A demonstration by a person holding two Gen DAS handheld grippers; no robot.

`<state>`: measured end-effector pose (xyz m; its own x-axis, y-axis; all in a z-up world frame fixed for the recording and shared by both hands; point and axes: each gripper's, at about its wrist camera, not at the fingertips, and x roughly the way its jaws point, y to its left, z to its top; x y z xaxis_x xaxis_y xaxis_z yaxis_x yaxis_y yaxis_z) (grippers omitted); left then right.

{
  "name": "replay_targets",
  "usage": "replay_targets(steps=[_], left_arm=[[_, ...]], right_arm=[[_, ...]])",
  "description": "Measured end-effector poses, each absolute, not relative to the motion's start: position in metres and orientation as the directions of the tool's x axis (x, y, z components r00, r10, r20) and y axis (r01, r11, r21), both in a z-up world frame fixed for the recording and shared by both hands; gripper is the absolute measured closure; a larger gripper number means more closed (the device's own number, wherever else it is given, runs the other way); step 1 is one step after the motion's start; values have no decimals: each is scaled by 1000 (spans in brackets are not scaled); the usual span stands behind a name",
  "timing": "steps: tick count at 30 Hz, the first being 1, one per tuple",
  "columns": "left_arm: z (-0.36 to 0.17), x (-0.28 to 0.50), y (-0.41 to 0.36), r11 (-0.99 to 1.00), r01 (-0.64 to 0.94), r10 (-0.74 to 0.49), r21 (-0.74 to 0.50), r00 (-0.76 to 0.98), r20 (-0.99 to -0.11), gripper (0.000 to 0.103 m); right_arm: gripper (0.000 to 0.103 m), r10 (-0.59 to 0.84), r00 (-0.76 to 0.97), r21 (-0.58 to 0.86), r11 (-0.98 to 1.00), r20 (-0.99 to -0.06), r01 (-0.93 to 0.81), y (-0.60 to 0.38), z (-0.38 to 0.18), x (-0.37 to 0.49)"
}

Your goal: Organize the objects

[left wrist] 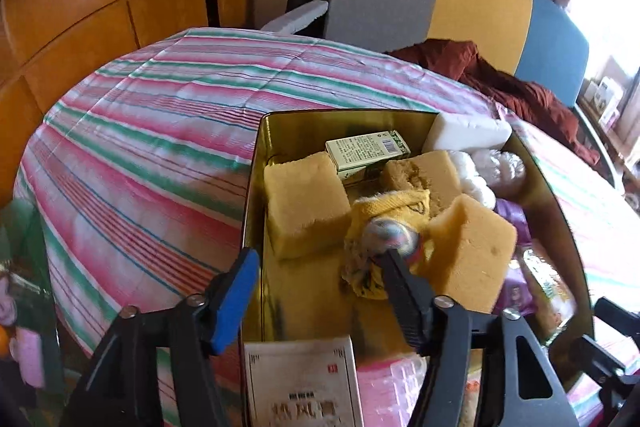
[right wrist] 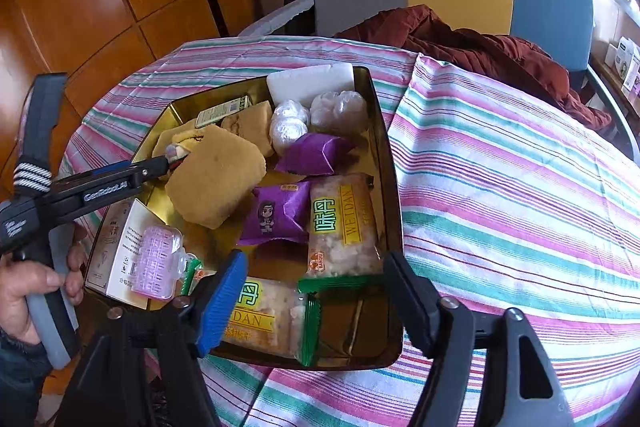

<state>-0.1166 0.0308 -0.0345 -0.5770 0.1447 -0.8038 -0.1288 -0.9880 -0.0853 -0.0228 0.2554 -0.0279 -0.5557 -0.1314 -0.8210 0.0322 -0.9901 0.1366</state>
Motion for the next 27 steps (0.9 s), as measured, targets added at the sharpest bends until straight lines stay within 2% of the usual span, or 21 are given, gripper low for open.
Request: replay_targets(steps=[5,13,21,27], left_arm=[[-26,-96,30,-989,-124,142,-82,-615,-776,33],[-5,-65,29,-988,-127,153,-90,-677,-720,15],[5,-43,30,-989,-116,150,-95,-693,-705,1],[13,-28,35,-989,-119,147,-89,-710,-689,0]], right_arm=[[26,-125,-561,127,-991,-819,36,252,-27,-22],[22,-102,-577,91,-995,-810,49,243,-23,-19],[22,-80,-593,64,-997,-801,48,239,-19,-12],[22,-53,-618,44,-999,-784,30,238,-16,-4]])
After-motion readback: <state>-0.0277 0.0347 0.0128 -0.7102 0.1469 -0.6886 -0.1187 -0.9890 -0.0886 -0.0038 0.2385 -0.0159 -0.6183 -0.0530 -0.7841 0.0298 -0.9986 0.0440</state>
